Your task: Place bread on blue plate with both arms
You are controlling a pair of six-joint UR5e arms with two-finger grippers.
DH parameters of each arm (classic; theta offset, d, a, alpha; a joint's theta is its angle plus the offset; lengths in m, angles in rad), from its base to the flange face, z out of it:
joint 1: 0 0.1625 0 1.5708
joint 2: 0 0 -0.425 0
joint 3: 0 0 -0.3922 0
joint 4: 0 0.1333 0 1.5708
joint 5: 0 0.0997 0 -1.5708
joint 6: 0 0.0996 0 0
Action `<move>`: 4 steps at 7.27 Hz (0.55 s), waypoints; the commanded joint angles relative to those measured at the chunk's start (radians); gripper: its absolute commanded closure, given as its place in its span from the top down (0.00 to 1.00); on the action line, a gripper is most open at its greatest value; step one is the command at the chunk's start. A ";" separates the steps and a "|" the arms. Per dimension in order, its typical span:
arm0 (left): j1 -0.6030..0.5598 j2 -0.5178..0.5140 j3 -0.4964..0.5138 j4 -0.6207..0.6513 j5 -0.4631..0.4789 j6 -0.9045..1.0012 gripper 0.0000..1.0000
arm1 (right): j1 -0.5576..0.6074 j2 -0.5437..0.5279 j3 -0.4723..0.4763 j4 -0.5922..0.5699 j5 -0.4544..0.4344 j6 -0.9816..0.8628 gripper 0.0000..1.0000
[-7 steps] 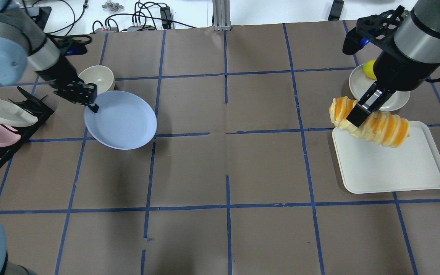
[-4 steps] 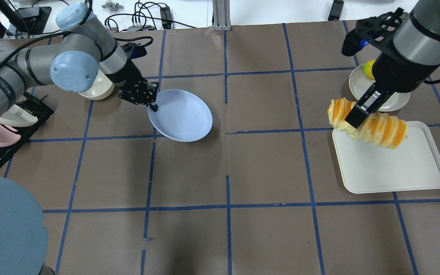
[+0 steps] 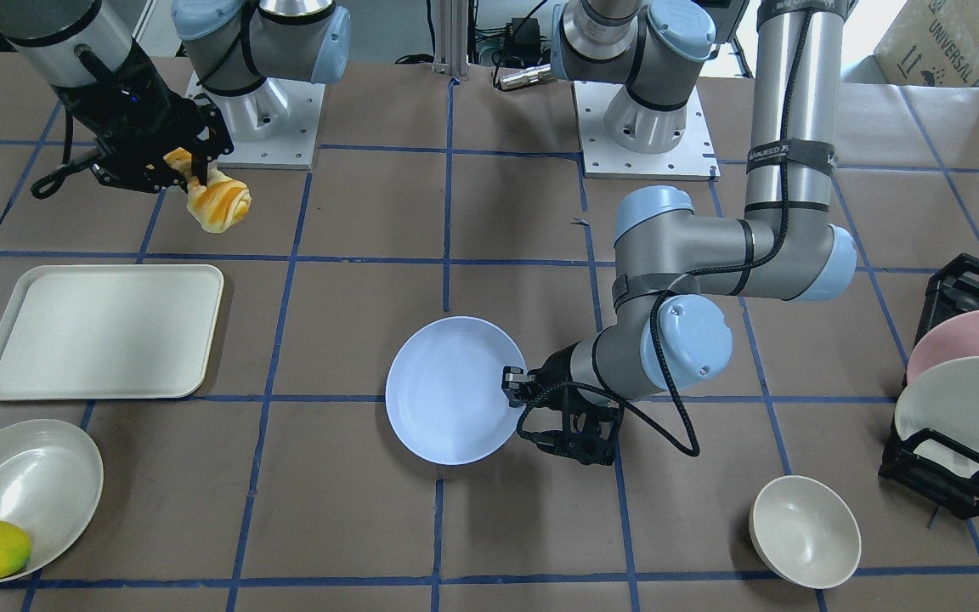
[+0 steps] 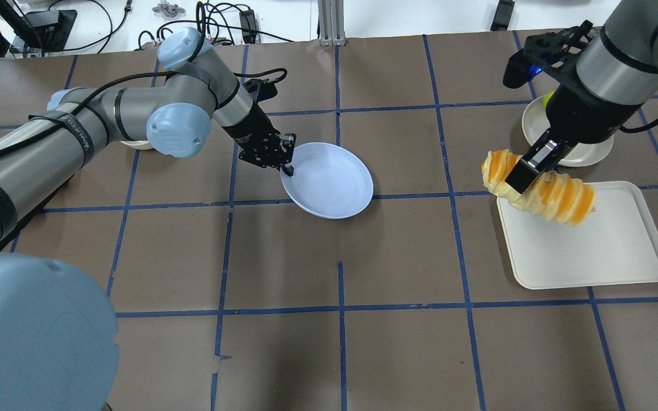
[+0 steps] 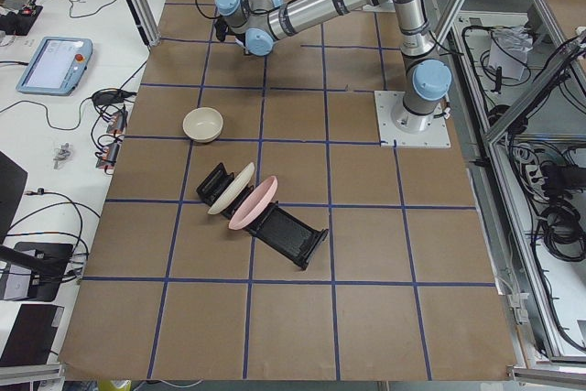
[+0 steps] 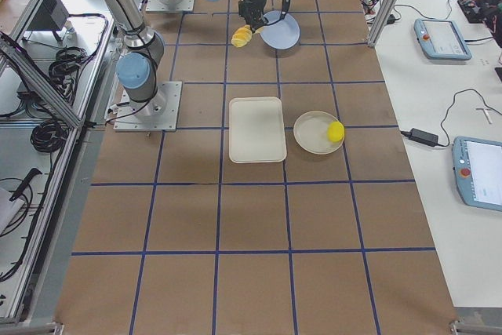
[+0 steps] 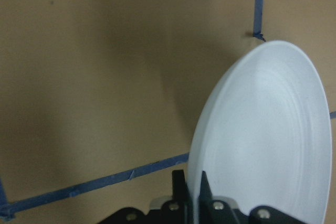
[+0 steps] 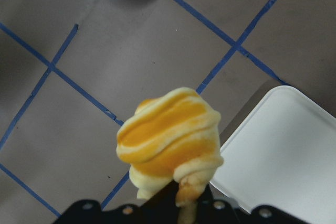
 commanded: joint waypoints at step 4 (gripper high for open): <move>0.055 0.105 -0.011 0.055 0.196 0.015 1.00 | 0.328 0.335 0.003 -0.443 -0.026 0.408 0.18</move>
